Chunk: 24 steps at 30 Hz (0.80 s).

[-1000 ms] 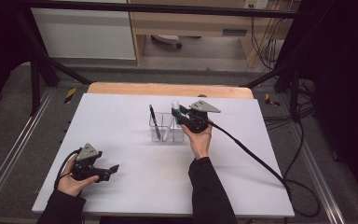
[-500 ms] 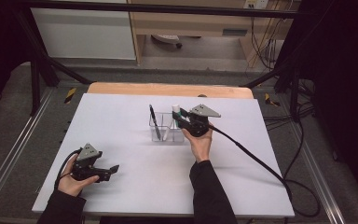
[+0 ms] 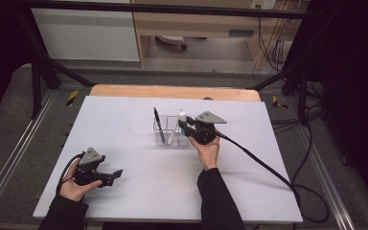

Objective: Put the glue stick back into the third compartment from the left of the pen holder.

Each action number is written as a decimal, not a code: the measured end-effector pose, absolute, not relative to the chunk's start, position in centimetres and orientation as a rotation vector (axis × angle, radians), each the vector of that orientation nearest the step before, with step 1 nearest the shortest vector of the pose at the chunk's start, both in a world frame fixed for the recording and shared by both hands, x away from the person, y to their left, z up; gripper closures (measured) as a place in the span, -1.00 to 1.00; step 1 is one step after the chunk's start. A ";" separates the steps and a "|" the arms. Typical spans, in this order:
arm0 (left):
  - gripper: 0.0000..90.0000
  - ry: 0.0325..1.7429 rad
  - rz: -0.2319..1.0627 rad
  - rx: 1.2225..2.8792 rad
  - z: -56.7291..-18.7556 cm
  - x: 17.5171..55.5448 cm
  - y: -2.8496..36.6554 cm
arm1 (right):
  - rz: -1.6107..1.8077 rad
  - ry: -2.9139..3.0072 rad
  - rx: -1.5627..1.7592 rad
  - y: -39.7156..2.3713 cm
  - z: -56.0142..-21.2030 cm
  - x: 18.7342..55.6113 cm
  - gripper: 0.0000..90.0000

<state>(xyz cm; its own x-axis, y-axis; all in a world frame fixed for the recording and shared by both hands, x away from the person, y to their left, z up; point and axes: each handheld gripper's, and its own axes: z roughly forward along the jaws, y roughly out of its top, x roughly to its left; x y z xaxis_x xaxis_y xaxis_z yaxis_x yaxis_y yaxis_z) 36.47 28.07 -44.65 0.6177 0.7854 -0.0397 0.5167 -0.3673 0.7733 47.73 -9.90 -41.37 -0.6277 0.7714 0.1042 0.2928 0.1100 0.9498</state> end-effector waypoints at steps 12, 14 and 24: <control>-0.81 1.023 0.433 2.055 -44.7 36.5 28.0 | 1.492 2.025 1.025 -10.8 -39.5 46.7 -0.02; -0.81 1.022 0.433 2.057 -44.7 36.5 28.0 | 1.472 2.046 1.034 -11.1 -39.1 46.5 -0.18; -0.81 1.022 0.431 2.062 -44.8 36.5 28.0 | 1.376 2.197 1.049 -12.8 -37.7 44.8 -0.73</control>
<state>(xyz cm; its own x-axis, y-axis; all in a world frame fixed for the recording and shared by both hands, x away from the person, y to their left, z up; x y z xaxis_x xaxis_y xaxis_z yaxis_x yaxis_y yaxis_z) 36.49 27.99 -44.83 0.6196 0.7839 -0.0383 0.5200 -0.3735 0.7682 44.82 -12.76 -37.71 -0.6678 0.7387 0.0920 0.4052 0.2570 0.8773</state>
